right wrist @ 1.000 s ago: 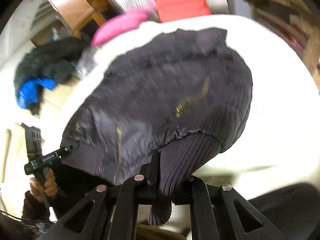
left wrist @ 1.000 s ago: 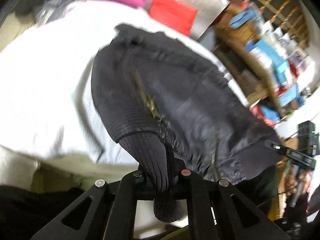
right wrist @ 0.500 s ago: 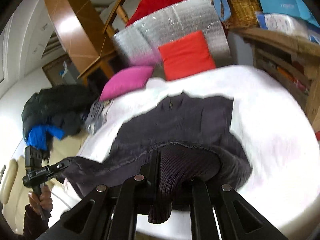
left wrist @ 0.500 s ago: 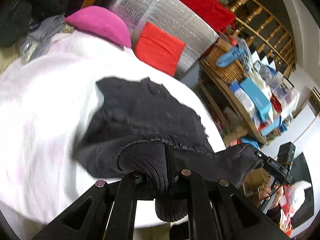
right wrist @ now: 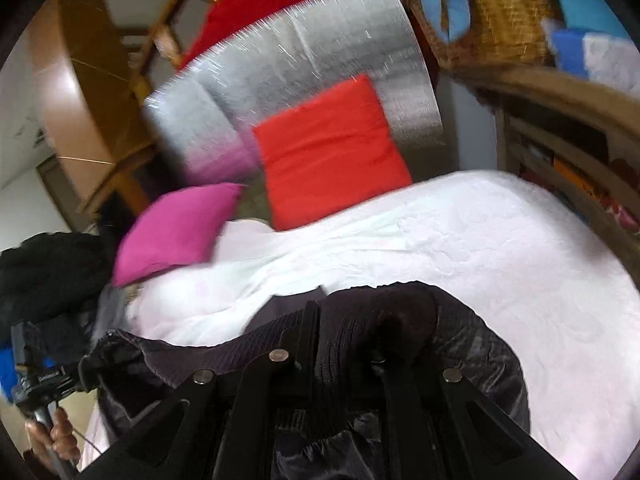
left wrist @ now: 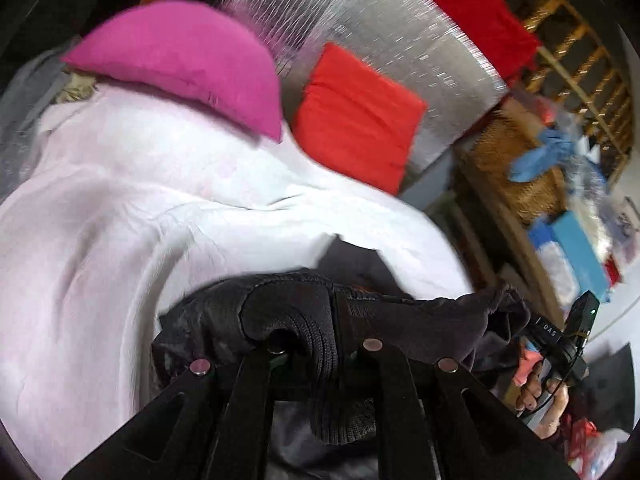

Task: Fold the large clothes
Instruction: 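Lower the folded hem onto the jacket with both grippers and release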

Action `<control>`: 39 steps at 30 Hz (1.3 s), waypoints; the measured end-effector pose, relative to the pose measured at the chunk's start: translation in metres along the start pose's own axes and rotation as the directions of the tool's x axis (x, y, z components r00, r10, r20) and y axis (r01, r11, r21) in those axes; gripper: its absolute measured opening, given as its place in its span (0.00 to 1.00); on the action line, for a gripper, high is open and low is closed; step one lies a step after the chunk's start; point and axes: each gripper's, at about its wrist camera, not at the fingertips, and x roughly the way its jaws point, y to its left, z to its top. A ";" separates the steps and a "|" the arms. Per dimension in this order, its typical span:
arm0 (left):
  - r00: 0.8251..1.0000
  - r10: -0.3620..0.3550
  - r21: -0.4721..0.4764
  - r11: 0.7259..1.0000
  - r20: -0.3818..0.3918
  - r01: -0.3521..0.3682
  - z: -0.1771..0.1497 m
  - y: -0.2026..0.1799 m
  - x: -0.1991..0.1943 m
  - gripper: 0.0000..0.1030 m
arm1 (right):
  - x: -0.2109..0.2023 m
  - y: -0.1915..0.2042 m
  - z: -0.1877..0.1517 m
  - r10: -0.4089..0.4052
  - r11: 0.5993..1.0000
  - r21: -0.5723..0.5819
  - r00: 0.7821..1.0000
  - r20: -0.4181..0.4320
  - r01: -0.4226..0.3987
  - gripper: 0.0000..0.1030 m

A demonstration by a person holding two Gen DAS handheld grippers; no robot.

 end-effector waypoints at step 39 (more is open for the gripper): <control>0.912 0.387 -0.141 0.919 0.137 -0.369 -0.145 -0.009 -0.043 0.82 | -0.065 -0.005 -0.125 0.111 0.983 0.147 0.994 -0.009 -0.108 0.62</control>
